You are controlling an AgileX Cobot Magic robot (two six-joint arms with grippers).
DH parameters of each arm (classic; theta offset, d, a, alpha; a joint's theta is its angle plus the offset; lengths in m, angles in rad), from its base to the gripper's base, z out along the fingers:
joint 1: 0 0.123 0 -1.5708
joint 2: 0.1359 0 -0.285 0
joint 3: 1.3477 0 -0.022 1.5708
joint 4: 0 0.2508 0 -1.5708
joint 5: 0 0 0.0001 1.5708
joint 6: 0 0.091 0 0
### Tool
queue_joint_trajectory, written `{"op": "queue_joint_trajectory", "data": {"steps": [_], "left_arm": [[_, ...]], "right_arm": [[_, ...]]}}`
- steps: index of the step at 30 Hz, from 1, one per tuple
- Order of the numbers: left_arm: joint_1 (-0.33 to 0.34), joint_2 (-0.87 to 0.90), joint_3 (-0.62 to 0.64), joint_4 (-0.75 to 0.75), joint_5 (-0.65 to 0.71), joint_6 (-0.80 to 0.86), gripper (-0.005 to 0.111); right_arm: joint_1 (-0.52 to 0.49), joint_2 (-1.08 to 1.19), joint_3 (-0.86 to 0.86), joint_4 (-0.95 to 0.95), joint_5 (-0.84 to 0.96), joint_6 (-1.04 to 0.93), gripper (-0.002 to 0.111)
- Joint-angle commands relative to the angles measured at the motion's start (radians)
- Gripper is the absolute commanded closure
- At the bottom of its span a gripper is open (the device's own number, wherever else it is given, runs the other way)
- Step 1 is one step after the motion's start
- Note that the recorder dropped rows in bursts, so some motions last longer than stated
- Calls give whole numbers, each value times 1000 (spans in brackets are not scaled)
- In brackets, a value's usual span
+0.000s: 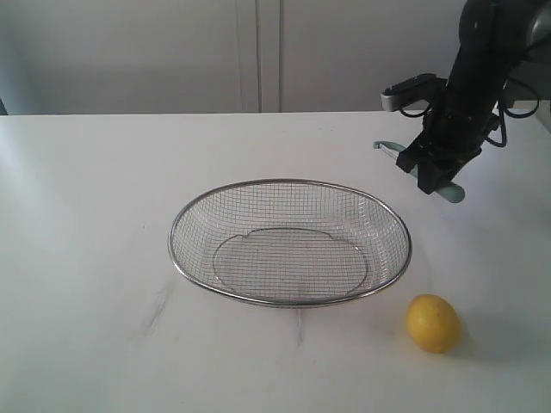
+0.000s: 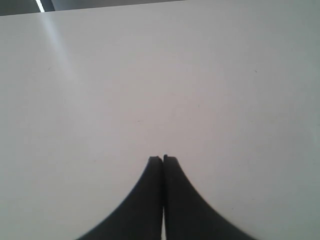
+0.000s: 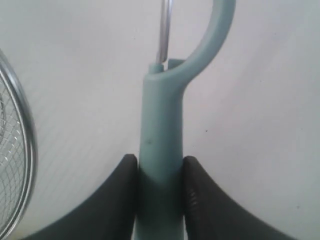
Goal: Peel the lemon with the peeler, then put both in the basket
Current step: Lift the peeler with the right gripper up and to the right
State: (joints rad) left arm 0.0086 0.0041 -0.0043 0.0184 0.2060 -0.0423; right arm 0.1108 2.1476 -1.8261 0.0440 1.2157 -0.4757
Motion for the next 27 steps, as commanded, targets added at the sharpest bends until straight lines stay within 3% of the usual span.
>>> {"op": "queue_joint_trajectory", "data": {"steps": [1,16,27], "left_arm": [[2,-4,4,-2,0,3,107],[2,-4,4,-2,0,3,107],[2,-4,4,-2,0,3,107]], "right_arm": [[-1,-41,2,3,5,63,108],[-1,-202,6,7,5,144,108],[-1,-366,125,5,5,142,108]]}}
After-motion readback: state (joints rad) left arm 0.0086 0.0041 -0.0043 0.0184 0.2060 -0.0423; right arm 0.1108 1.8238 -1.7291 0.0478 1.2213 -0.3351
